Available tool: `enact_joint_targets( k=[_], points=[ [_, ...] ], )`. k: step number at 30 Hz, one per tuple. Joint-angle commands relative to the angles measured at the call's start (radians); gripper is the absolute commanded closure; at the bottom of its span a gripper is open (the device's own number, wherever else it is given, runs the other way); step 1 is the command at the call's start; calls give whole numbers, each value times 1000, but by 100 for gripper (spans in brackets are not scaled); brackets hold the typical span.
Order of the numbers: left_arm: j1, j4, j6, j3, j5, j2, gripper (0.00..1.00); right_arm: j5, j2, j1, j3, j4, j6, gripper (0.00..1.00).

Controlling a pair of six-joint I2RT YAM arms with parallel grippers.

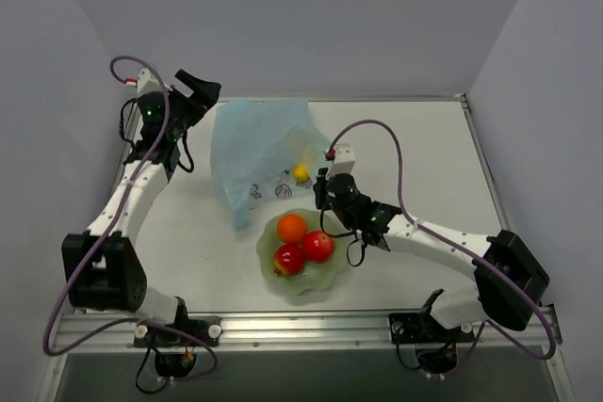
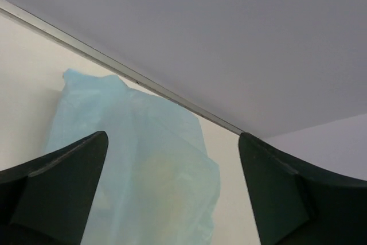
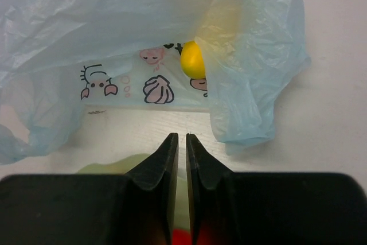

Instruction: Take the fake fruits out of the plastic bag

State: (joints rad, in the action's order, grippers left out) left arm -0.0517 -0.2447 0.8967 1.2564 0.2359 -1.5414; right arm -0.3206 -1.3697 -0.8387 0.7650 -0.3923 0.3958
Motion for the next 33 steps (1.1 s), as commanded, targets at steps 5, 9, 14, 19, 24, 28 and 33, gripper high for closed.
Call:
enact_joint_targets(
  k=[5, 9, 14, 19, 24, 28, 33],
  points=[
    [-344, 209, -222, -405, -384, 470, 51, 78, -54, 18, 54, -54, 17, 97],
    [-468, 431, -236, -566, -475, 715, 57, 103, -88, 21, 68, -74, 25, 97],
    [-484, 604, -202, -686, -474, 906, 31, 124, -190, 20, 115, -102, 32, 97],
    [-494, 565, -171, -782, -411, 931, 17, 146, -290, 0, 175, -106, 35, 97],
    [-496, 402, -214, -799, -316, 787, 13, 169, -367, -25, 214, -151, 25, 96],
    [-494, 288, -255, -758, -328, 640, 16, 158, -448, -5, 260, -219, 9, 96],
    [-496, 162, -280, -710, -337, 537, 56, 118, -505, 53, 307, -378, -18, 96]
  ],
)
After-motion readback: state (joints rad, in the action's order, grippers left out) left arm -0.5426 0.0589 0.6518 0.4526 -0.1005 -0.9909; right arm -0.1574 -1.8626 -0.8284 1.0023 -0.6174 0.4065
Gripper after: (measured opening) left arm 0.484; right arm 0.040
